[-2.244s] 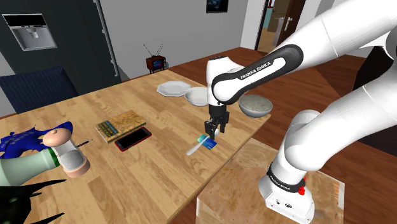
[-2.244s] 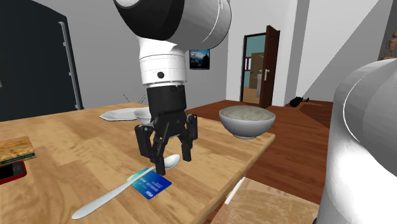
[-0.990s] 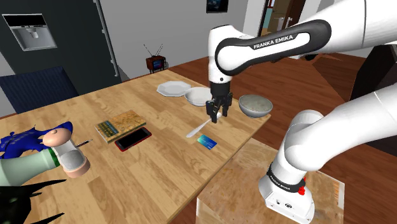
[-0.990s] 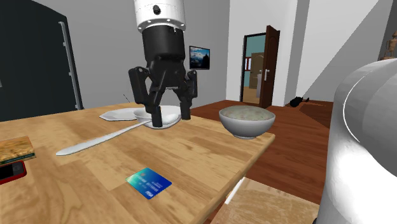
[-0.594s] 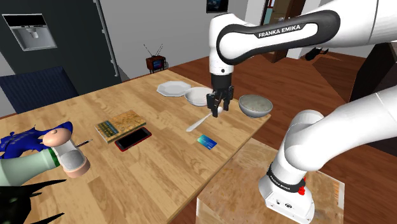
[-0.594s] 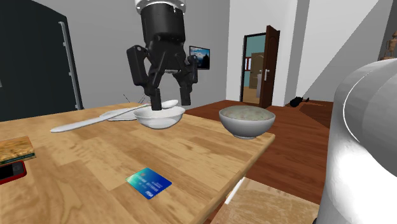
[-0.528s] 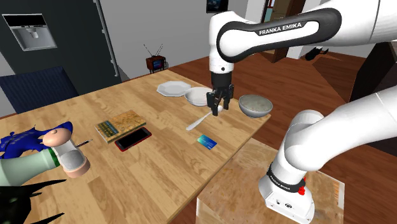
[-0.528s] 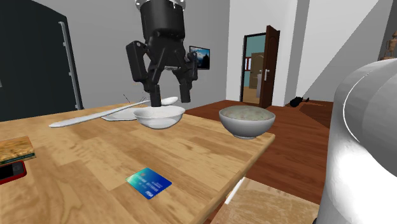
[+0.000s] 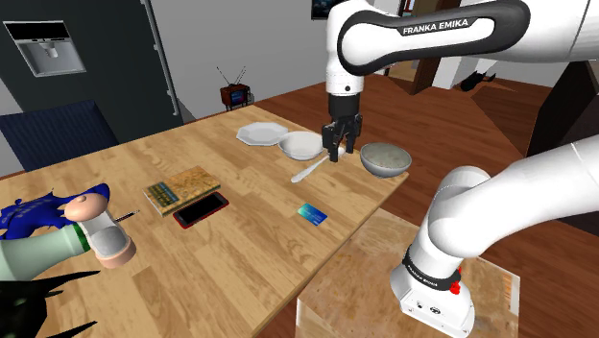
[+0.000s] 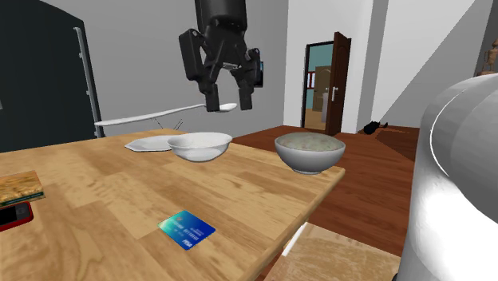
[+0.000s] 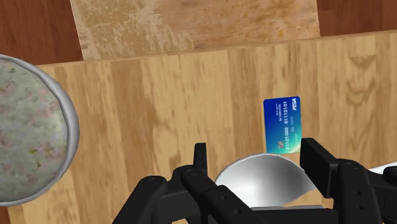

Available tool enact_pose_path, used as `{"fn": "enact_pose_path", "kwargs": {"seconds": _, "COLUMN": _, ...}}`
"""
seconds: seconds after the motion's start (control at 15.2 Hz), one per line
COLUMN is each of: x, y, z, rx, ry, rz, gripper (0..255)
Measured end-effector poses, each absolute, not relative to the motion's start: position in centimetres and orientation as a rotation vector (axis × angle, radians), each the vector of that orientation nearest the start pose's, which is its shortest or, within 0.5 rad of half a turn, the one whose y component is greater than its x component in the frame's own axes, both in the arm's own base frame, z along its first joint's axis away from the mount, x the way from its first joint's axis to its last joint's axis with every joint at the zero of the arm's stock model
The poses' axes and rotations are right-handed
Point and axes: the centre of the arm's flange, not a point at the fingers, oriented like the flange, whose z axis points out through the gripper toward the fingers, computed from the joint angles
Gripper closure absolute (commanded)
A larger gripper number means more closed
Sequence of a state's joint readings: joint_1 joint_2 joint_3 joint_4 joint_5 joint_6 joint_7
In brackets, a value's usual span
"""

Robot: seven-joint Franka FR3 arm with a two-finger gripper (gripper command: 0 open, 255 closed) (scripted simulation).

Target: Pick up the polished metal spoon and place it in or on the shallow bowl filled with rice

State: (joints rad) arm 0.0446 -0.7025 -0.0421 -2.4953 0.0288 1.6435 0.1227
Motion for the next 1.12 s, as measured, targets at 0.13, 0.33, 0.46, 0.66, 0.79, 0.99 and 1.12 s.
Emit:
{"fn": "enact_pose_path", "kwargs": {"seconds": 0.13, "x": 31.9, "y": -2.0, "z": 50.6, "rx": -3.082, "ry": 0.173, "rz": 0.237, "gripper": 255}}
{"fn": "enact_pose_path", "kwargs": {"seconds": 0.33, "x": 30.9, "y": -6.0, "z": 50.8, "rx": -3.082, "ry": 0.174, "rz": 0.237, "gripper": 255}}
{"fn": "enact_pose_path", "kwargs": {"seconds": 0.46, "x": 30.6, "y": -8.3, "z": 50.7, "rx": -3.082, "ry": 0.174, "rz": 0.237, "gripper": 255}}
{"fn": "enact_pose_path", "kwargs": {"seconds": 0.66, "x": 29.9, "y": -12.6, "z": 50.6, "rx": -3.082, "ry": 0.174, "rz": 0.237, "gripper": 255}}
{"fn": "enact_pose_path", "kwargs": {"seconds": 0.79, "x": 29.8, "y": -15.1, "z": 50.8, "rx": -3.082, "ry": 0.173, "rz": 0.237, "gripper": 255}}
{"fn": "enact_pose_path", "kwargs": {"seconds": 0.99, "x": 28.9, "y": -18.8, "z": 50.9, "rx": -3.082, "ry": 0.174, "rz": 0.237, "gripper": 255}}
{"fn": "enact_pose_path", "kwargs": {"seconds": 1.12, "x": 28.4, "y": -21.3, "z": 50.9, "rx": -3.082, "ry": 0.173, "rz": 0.237, "gripper": 255}}
